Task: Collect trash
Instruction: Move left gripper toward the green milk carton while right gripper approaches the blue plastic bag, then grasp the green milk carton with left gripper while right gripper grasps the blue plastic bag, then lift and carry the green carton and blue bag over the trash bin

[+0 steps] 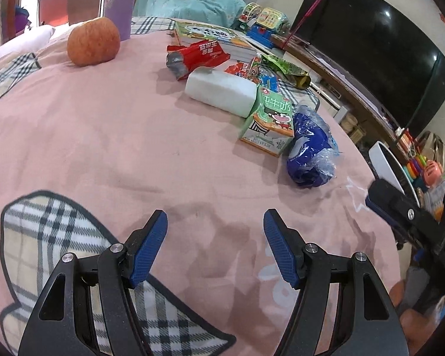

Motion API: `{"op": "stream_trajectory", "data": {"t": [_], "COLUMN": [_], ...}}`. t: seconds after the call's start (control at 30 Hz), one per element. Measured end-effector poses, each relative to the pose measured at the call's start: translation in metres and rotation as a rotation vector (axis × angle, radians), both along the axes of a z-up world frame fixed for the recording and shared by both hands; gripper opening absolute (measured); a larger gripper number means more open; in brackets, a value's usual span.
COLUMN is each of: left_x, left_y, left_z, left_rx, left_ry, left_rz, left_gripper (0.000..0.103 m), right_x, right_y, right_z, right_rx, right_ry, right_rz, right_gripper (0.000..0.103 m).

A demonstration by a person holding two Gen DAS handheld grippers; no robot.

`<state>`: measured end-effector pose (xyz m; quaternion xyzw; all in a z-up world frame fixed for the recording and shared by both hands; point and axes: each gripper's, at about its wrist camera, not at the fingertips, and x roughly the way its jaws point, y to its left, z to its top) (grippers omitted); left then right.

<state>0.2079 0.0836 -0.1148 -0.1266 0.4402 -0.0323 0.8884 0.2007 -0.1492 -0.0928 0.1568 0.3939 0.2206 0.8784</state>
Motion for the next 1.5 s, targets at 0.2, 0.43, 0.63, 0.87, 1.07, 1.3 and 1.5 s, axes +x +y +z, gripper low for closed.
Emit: {"op": "stream_trajectory", "data": {"t": [0.2, 0.43, 0.63, 0.87, 1.07, 1.3, 1.5], "left_x": [0.014, 0.035, 0.060, 0.085, 0.080, 0.027, -0.005], "left_y": [-0.002, -0.018, -0.042, -0.061, -0.065, -0.056, -0.049], "left_z": [0.001, 0.004, 0.006, 0.003, 0.003, 0.002, 0.002], "left_rx": [0.014, 0.040, 0.064, 0.127, 0.136, 0.091, 0.051], "left_ry": [0.000, -0.009, -0.023, -0.040, -0.053, -0.044, -0.027], "left_rz": [-0.013, -0.040, -0.081, -0.093, -0.128, -0.132, -0.132], "left_gripper": [0.069, 0.072, 0.073, 0.067, 0.049, 0.049, 0.050], "right_x": [0.023, 0.032, 0.011, -0.003, -0.003, -0.010, -0.009], "right_y": [0.013, 0.017, -0.010, -0.037, -0.046, -0.048, -0.055], "right_z": [-0.006, -0.011, -0.001, -0.001, -0.004, 0.000, 0.002], "right_rx": [0.029, 0.042, 0.032, -0.036, -0.031, -0.023, 0.013], "right_ry": [0.015, 0.039, 0.028, 0.065, 0.078, 0.052, 0.032], "right_rz": [0.009, 0.038, 0.032, 0.028, 0.016, -0.004, -0.062], "right_gripper": [0.073, 0.024, 0.022, 0.022, 0.026, 0.058, 0.073]}}
